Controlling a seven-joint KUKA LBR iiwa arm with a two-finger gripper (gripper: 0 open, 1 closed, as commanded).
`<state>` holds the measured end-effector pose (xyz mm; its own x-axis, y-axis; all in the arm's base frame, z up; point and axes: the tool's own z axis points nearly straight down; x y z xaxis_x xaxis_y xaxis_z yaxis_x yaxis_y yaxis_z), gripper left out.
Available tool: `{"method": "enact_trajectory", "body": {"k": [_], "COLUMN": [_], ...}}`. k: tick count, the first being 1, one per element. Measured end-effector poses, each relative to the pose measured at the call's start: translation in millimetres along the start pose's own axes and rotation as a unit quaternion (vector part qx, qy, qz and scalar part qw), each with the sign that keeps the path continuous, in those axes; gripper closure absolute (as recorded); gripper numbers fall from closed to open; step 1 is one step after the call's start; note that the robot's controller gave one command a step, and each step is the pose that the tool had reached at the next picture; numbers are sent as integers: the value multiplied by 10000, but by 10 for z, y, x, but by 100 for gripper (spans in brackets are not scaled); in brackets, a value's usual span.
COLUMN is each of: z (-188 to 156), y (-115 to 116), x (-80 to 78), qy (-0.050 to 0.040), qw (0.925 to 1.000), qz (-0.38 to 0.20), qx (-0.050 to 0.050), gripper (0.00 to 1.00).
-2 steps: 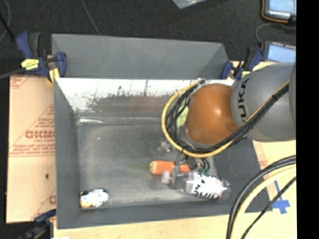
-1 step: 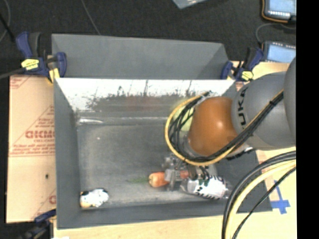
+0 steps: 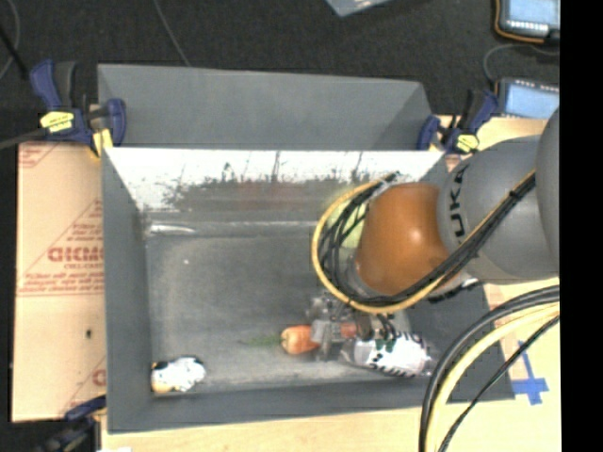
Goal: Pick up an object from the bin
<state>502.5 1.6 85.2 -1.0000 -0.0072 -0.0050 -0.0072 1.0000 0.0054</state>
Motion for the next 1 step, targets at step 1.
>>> {"method": "enact_trajectory", "body": {"k": [1], "z": [-1337], "y": [-142], "x": [-111], "qy": [-18], "qw": [10000], "qz": [-16], "qx": [1], "gripper": [100]}}
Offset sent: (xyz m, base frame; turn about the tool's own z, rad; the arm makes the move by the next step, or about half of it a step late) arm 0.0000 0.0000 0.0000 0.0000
